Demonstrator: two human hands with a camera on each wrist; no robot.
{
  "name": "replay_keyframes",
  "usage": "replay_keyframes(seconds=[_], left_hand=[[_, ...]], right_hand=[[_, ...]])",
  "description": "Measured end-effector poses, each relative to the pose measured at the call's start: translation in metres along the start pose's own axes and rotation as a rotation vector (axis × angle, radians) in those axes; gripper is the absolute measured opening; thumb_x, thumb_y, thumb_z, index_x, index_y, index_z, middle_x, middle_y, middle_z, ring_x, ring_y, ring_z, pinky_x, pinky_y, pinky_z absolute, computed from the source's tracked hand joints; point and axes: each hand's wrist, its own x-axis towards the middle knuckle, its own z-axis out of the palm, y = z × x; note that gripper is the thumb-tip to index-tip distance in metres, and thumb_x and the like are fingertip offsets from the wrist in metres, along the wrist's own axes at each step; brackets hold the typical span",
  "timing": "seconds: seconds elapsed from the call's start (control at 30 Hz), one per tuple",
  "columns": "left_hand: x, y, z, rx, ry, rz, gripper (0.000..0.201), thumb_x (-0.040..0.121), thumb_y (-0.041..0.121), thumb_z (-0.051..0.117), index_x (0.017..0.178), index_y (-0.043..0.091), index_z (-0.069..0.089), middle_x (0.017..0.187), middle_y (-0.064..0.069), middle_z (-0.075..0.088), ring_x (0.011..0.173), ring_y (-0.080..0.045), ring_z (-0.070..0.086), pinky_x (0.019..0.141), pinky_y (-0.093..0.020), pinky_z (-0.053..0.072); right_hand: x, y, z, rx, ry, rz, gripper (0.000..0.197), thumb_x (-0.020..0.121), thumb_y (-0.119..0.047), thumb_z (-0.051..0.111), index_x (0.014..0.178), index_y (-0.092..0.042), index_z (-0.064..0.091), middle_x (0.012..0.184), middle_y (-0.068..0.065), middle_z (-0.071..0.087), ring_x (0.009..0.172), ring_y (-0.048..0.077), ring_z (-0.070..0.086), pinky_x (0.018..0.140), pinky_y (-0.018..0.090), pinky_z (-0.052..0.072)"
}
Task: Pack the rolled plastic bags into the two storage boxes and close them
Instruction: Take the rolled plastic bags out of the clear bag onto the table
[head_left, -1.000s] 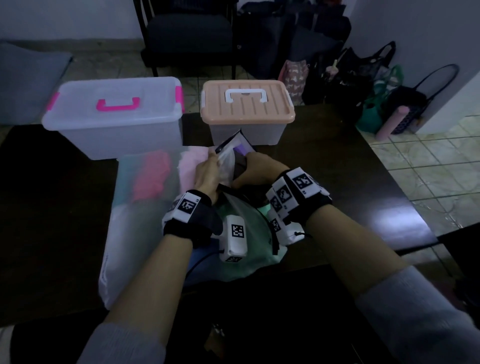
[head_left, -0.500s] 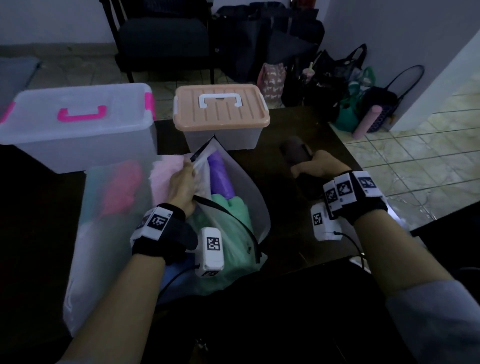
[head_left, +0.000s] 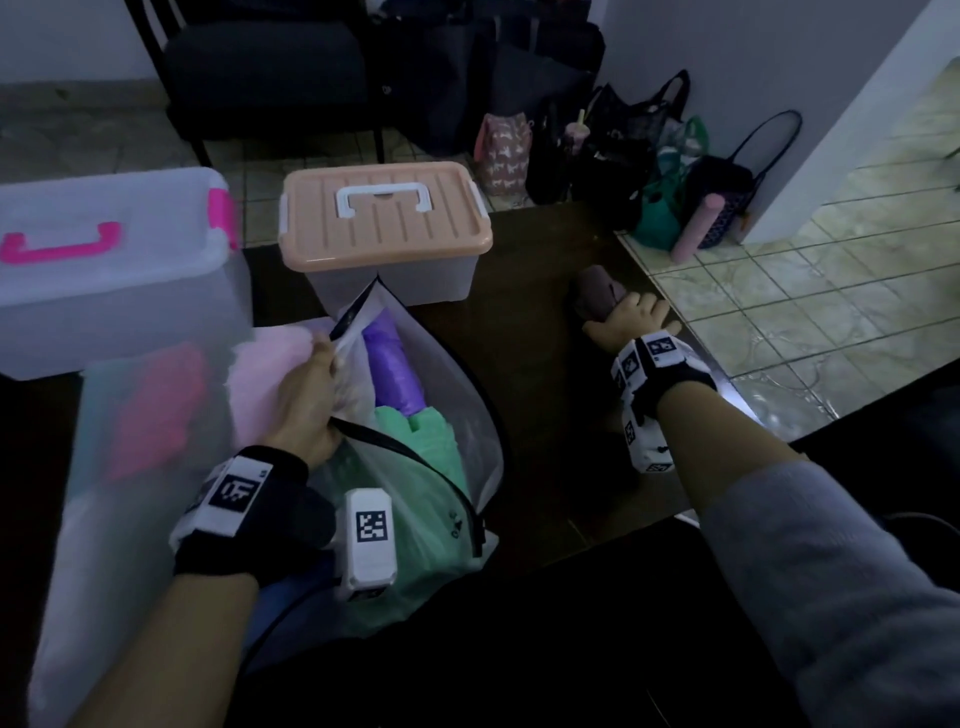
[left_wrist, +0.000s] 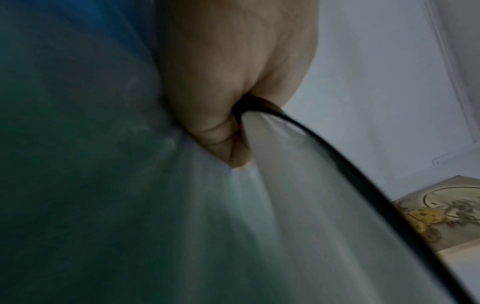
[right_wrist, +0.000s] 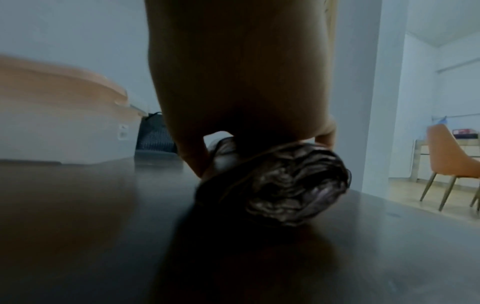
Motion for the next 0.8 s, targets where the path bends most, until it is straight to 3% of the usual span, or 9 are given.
replay_keyframes(seconds=[0.2, 0.3, 0.37, 0.43, 0.5, 0.53, 0.63, 0.7, 0.8], left_hand=[[0.003, 0.000, -0.002, -0.071, -0.069, -0.026, 0.040, 0.102, 0.032, 0.031, 0.065, 0.018, 0.037, 0.031, 0.012, 0.036, 0.025, 0.001, 0.034, 0.028, -0.007, 0.025], [0.005, -0.002, -0.005, -0.078, -0.064, -0.037, 0.038, 0.102, 0.034, 0.032, 0.068, 0.019, 0.041, 0.042, 0.011, 0.044, 0.035, 0.001, 0.041, 0.035, -0.012, 0.035], [0.004, -0.002, -0.004, -0.109, -0.076, -0.037, 0.040, 0.102, 0.035, 0.031, 0.067, 0.018, 0.040, 0.036, 0.012, 0.039, 0.028, 0.001, 0.037, 0.031, -0.009, 0.029], [0.005, -0.003, -0.005, -0.113, -0.085, -0.033, 0.042, 0.101, 0.038, 0.032, 0.064, 0.019, 0.035, 0.033, 0.011, 0.031, 0.025, -0.001, 0.027, 0.028, -0.010, 0.021], [0.006, -0.004, -0.006, -0.111, -0.080, -0.040, 0.043, 0.101, 0.039, 0.033, 0.062, 0.020, 0.032, 0.034, 0.009, 0.026, 0.026, -0.001, 0.022, 0.028, -0.012, 0.018], [0.006, -0.004, -0.006, -0.121, -0.080, -0.043, 0.044, 0.101, 0.039, 0.033, 0.061, 0.020, 0.031, 0.034, 0.009, 0.025, 0.026, -0.002, 0.022, 0.028, -0.012, 0.018], [0.002, 0.000, -0.004, -0.154, -0.089, -0.048, 0.043, 0.101, 0.037, 0.032, 0.061, 0.019, 0.032, 0.032, 0.010, 0.029, 0.025, -0.001, 0.027, 0.029, -0.010, 0.021], [0.001, 0.002, -0.003, -0.142, -0.073, -0.051, 0.042, 0.101, 0.034, 0.032, 0.062, 0.018, 0.036, 0.031, 0.010, 0.033, 0.025, -0.001, 0.031, 0.029, -0.009, 0.025], [0.003, 0.001, -0.003, -0.103, -0.035, -0.040, 0.043, 0.100, 0.035, 0.035, 0.061, 0.018, 0.039, 0.035, 0.010, 0.036, 0.025, 0.000, 0.033, 0.031, -0.010, 0.028]], right_hand=[[0.008, 0.002, 0.000, 0.038, -0.027, 0.025, 0.081, 0.081, -0.051, 0.056, 0.141, -0.006, 0.027, 0.147, 0.016, 0.027, 0.138, 0.032, 0.017, 0.113, 0.052, 0.014], [-0.001, -0.004, -0.011, 0.126, 0.028, -0.007, 0.083, 0.082, -0.047, 0.057, 0.145, -0.009, 0.019, 0.151, 0.015, 0.019, 0.141, 0.032, 0.010, 0.113, 0.054, 0.011], [-0.019, -0.017, -0.023, 0.268, 0.167, -0.128, 0.067, 0.084, -0.033, 0.058, 0.140, -0.008, 0.030, 0.144, 0.016, 0.030, 0.136, 0.034, 0.022, 0.110, 0.049, 0.021], [-0.046, -0.037, -0.031, 0.493, 0.199, -0.306, 0.041, 0.087, -0.019, 0.057, 0.126, -0.009, 0.048, 0.122, 0.009, 0.050, 0.113, 0.023, 0.048, 0.091, 0.028, 0.040], [-0.078, -0.061, -0.031, 0.627, -0.049, -0.444, 0.025, 0.090, -0.013, 0.055, 0.115, -0.011, 0.059, 0.097, 0.001, 0.059, 0.079, 0.007, 0.055, 0.063, 0.017, 0.041], [-0.092, -0.073, -0.027, 0.671, -0.218, -0.480, 0.023, 0.092, -0.012, 0.053, 0.113, -0.008, 0.061, 0.087, 0.000, 0.060, 0.069, 0.005, 0.053, 0.058, 0.016, 0.041], [-0.121, -0.107, -0.009, 0.697, -0.597, -0.451, 0.018, 0.093, -0.009, 0.050, 0.106, -0.002, 0.061, 0.076, 0.005, 0.056, 0.065, 0.012, 0.052, 0.063, 0.024, 0.045], [-0.128, -0.125, 0.002, 0.598, -0.654, -0.408, 0.020, 0.092, -0.013, 0.051, 0.100, 0.002, 0.061, 0.084, 0.013, 0.057, 0.073, 0.020, 0.054, 0.069, 0.032, 0.047], [-0.131, -0.139, 0.013, 0.547, -0.720, -0.334, 0.038, 0.092, -0.021, 0.051, 0.114, 0.010, 0.056, 0.101, 0.021, 0.060, 0.090, 0.032, 0.061, 0.082, 0.039, 0.051]])
